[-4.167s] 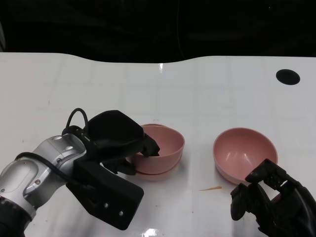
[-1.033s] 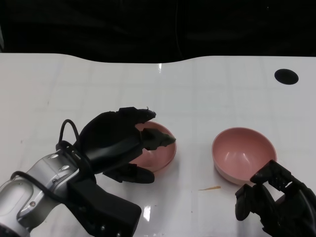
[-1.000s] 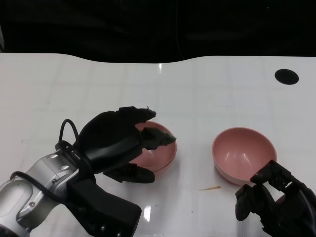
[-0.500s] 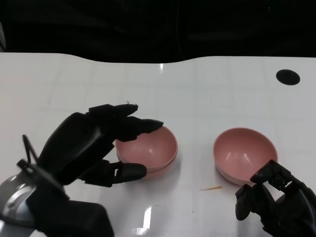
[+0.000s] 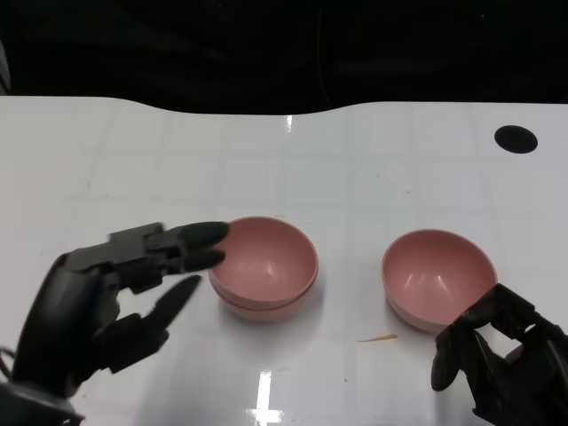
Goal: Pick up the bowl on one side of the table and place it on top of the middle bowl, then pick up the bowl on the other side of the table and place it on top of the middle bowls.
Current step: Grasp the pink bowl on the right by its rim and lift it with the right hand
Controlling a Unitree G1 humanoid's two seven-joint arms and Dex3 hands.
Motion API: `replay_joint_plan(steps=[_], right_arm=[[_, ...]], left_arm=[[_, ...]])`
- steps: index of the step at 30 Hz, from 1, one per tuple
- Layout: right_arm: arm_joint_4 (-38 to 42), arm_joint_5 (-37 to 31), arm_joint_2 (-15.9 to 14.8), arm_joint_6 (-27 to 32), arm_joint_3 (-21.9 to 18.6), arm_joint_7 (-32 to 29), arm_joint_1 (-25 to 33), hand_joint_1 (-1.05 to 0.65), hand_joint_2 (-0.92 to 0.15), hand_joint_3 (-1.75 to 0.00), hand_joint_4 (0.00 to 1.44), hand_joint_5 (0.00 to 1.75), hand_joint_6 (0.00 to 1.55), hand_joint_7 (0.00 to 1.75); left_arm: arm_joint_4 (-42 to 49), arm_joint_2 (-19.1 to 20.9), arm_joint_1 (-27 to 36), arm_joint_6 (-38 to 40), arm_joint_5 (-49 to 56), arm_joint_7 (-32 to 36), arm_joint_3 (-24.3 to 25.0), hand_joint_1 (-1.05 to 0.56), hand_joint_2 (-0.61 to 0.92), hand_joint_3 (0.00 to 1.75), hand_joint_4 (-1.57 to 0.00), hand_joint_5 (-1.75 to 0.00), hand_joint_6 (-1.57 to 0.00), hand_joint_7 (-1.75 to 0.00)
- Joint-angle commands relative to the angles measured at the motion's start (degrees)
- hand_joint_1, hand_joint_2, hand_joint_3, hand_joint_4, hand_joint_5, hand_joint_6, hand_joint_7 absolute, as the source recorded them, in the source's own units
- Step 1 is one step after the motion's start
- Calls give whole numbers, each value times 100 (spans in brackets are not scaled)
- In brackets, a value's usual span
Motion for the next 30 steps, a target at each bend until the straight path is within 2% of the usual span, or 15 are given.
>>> replay_joint_plan(steps=[1, 2, 3, 4, 6, 7, 10, 11, 13, 16, 18, 20, 23, 27, 30], right_arm=[[448, -686, 94, -1596, -72, -111, -114, -11, -59, -96, 86, 155, 86, 120], [502, -885, 100, -1950, -82, -200, -114, -17, -65, -83, 84, 144, 86, 108], [561, -1024, 101, -2220, -83, -273, -119, -21, -70, -73, 84, 136, 88, 97], [765, -1140, 116, -2815, -132, -297, -197, -22, -72, -67, 83, 132, 89, 91], [1295, -1429, 81, -4041, -271, -405, -427, -24, -86, -39, 83, 105, 96, 51], [1665, -1701, 1, -4853, -428, -499, -643, -25, -89, -33, 83, 100, 98, 43], [2369, -2772, -87, -6633, -1160, -866, -1229, -34, -92, -35, 62, 74, 85, 18], [2365, -3151, 2, -6971, -1452, -936, -1351, -42, -92, -38, 55, 54, 77, 9], [2176, -3909, 184, -7255, -1951, -1097, -1451, -49, -92, -40, 49, 28, 65, 2], [1962, -4785, 282, -7279, -2326, -1439, -1461, -58, -92, -43, 40, 13, 49, 0], [1311, -5809, 350, -6914, -2619, -1749, -1349, -66, -92, -40, 35, 8, 42, 0], [599, -6841, 326, -6397, -2717, -2095, -1244, -72, -92, -38, 32, 5, 39, 0], [-225, -7894, 181, -5406, -2364, -2456, -1052, -83, -92, -35, 33, 4, 36, 1], [-626, -8351, -220, -4418, -1640, -2757, -914, -87, -92, -29, 38, 4, 39, 2], [-535, -8643, -615, -3718, -1064, -2923, -1021, -90, -92, -27, 43, 5, 43, 3]], left_arm=[[-64, -182, 389, 491, -896, -224, 313, 1, 61, 127, -57, -166, -67, -128], [-58, -214, 484, 553, -935, -220, 366, 4, 58, 137, -69, -171, -65, -155], [-60, -243, 548, 607, -960, -223, 409, 6, 57, 141, -75, -173, -66, -164], [-47, -291, 632, 673, -1018, -222, 457, 7, 57, 143, -79, -174, -66, -169], [10, -365, 737, 800, -1142, -260, 540, 9, 58, 148, -87, -174, -69, -174], [80, -377, 765, 815, -1155, -313, 570, 9, 59, 149, -88, -175, -69, -174], [172, -314, 821, 949, -1126, -384, 587, 8, 60, 152, -89, -175, -69, -175], [200, -277, 816, 990, -1084, -384, 583, 7, 59, 150, -88, -175, -68, -175], [231, -241, 786, 1056, -1002, -352, 587, 8, 59, 149, -86, -175, -67, -175], [213, -255, 755, 1146, -919, -299, 612, 8, 59, 148, -86, -175, -66, -175], [227, -275, 717, 1237, -867, -287, 660, 9, 59, 147, -85, -175, -66, -175], [245, -281, 676, 1287, -827, -327, 697, 10, 60, 146, -84, -175, -65, -175], [246, -300, 636, 1320, -741, -348, 740, 10, 61, 144, -83, -175, -65, -175], [200, -364, 628, 1413, -688, -279, 789, 8, 63, 139, -83, -175, -65, -175], [214, -396, 620, 1351, -599, -328, 807, 8, 65, 137, -82, -175, -64, -175]])
